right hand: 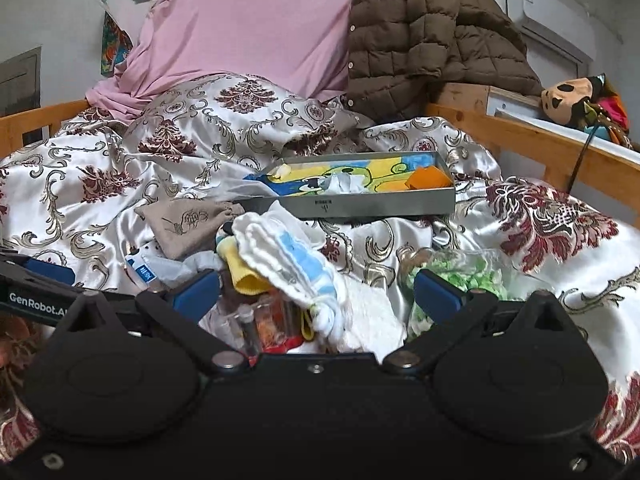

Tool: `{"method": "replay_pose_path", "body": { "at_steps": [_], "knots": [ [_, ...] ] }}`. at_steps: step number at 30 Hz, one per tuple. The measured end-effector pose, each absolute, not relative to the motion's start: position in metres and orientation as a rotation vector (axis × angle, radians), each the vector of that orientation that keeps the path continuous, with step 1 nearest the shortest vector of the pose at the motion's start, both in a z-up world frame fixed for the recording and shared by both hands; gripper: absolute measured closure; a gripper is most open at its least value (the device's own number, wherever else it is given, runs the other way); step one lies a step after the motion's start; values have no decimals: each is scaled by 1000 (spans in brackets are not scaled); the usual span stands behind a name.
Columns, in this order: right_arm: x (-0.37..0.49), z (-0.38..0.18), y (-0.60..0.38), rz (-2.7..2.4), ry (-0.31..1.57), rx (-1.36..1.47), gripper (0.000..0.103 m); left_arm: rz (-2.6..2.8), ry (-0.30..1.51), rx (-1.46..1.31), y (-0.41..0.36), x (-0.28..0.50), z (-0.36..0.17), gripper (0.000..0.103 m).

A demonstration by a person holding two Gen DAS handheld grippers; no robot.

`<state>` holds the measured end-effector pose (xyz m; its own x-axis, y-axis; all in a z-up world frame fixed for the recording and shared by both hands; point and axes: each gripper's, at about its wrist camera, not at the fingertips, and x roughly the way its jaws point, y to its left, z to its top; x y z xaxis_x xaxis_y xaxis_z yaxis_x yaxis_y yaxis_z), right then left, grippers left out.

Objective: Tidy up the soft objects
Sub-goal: 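Grasp the white-and-blue cloth with the right tool while the left tool grasps the grey mask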

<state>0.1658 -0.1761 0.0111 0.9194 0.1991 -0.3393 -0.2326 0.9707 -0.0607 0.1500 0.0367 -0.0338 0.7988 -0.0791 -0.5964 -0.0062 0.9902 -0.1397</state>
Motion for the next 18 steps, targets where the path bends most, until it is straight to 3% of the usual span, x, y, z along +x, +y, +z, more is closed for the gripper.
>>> {"method": "replay_pose_path", "body": {
  "at_steps": [9,18],
  "knots": [
    [193,7,-177,219,343,-74,1,-93,618,-230,42,170,-34,1],
    [216,3,-167,311,348,-88,19,-151,620,-393,51,192,-38,3]
  ]
}}
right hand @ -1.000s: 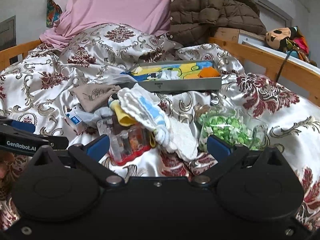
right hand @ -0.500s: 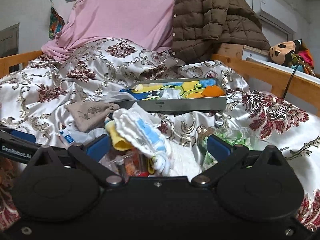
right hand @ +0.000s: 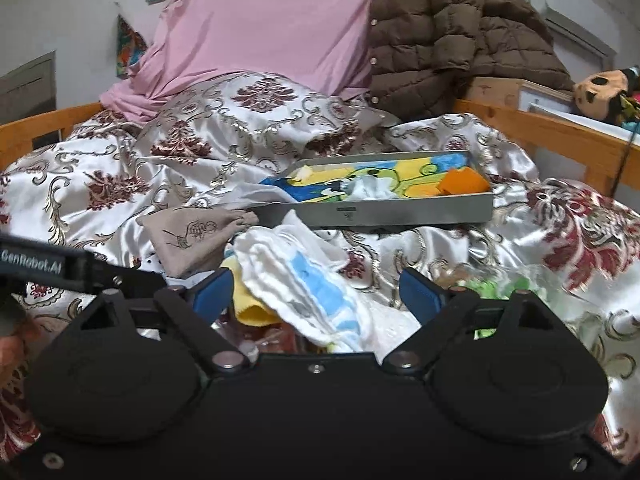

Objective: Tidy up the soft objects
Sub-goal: 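Grasp the white-and-blue cloth with the right tool while the left tool grasps the grey mask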

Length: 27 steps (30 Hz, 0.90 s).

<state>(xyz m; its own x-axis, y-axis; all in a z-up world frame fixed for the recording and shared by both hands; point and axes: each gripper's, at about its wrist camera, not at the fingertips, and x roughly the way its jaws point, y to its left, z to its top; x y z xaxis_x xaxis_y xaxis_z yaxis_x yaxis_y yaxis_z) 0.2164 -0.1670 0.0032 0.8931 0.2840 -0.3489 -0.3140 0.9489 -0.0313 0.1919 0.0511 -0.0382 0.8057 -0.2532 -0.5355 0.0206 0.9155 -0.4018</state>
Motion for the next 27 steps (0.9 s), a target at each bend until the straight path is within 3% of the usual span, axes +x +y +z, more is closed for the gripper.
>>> {"method": "replay_pose_path", "body": {
  "at_steps": [3,6,10,12,15,20,27],
  "knots": [
    [222,3,-162,326,345,-91,23,-157,630,-414,53,198,-42,6],
    [231,2,-158,339,344,-98,31,-162,643,-430,54,205,-46,12],
    [241,0,-151,362,356,-116,50,-180,661,-467,59,212,-52,22],
    [244,-3,-148,374,366,-131,52,-187,667,-485,60,213,-53,26],
    [246,-5,-144,385,381,-146,58,-207,684,-512,62,218,-57,36],
    [249,-7,-144,396,410,-138,80,-239,676,-520,61,219,-58,59],
    [250,-4,-143,393,409,-124,94,-255,667,-524,60,217,-57,75]
  ]
}}
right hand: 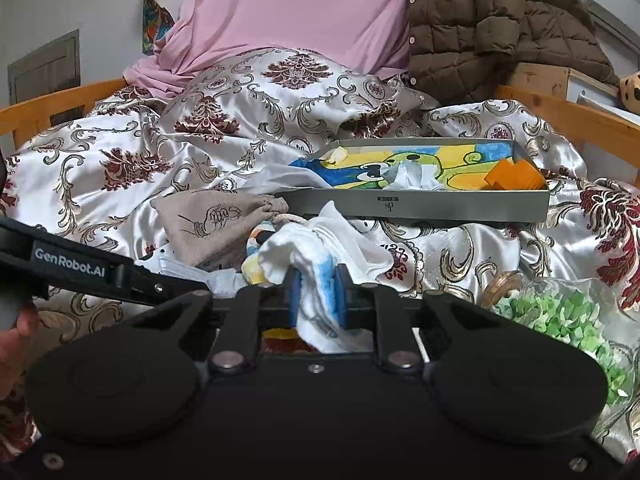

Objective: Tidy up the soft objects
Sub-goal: 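Grasp the white-and-blue cloth with the right tool while the left tool grasps the grey mask, then carry the grey mask into the tray and open the left tool while the right tool carries the cloth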

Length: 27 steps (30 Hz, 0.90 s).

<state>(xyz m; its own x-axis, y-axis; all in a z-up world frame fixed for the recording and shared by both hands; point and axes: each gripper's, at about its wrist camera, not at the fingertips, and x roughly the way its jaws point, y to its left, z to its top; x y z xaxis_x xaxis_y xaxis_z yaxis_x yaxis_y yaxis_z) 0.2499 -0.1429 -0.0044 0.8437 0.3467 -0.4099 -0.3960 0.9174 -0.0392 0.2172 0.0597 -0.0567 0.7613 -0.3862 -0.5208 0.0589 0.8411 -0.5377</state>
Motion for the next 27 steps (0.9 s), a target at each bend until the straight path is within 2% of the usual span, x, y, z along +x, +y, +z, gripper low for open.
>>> {"method": "replay_pose_path", "body": {
  "at_steps": [8,27],
  "knots": [
    [241,4,-147,366,375,-152,99,-237,644,-501,58,213,-51,96],
    [190,40,-175,407,188,-130,99,-225,486,-487,49,159,8,99]
  ]
}}
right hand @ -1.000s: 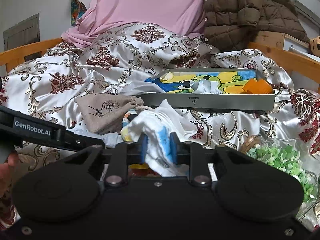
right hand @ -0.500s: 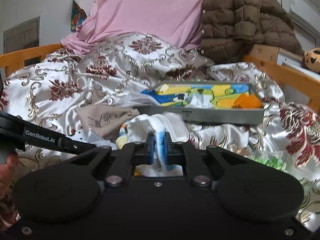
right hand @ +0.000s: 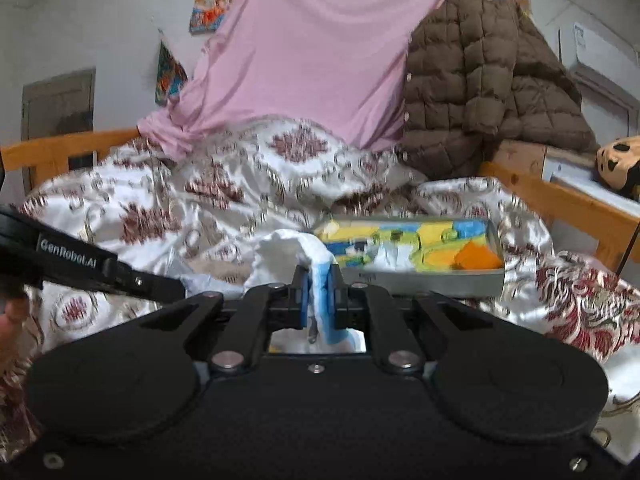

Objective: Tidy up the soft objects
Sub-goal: 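Carry the grey mask into the tray and open the left tool while the right tool carries the cloth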

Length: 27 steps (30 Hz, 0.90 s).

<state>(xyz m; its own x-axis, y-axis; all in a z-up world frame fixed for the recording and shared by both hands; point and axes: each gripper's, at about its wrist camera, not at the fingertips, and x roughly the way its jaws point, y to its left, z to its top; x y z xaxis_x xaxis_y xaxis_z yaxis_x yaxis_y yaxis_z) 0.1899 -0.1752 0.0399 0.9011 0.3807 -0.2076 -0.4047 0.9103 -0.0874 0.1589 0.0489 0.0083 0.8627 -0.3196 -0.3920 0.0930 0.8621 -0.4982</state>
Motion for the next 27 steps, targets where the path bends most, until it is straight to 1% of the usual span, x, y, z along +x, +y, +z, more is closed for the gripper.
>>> {"method": "replay_pose_path", "body": {
  "at_steps": [7,15,18,22,27],
  "knots": [
    [182,55,-208,487,108,52,99,-224,416,-450,39,144,38,99],
    [184,69,-234,488,10,100,99,-226,338,-390,20,147,74,99],
    [191,71,-243,482,-8,141,99,-220,332,-367,12,160,83,99],
    [219,65,-254,454,19,171,99,-211,329,-338,1,187,95,99],
    [261,64,-277,463,45,244,99,-171,338,-307,-14,236,110,99]
  ]
}}
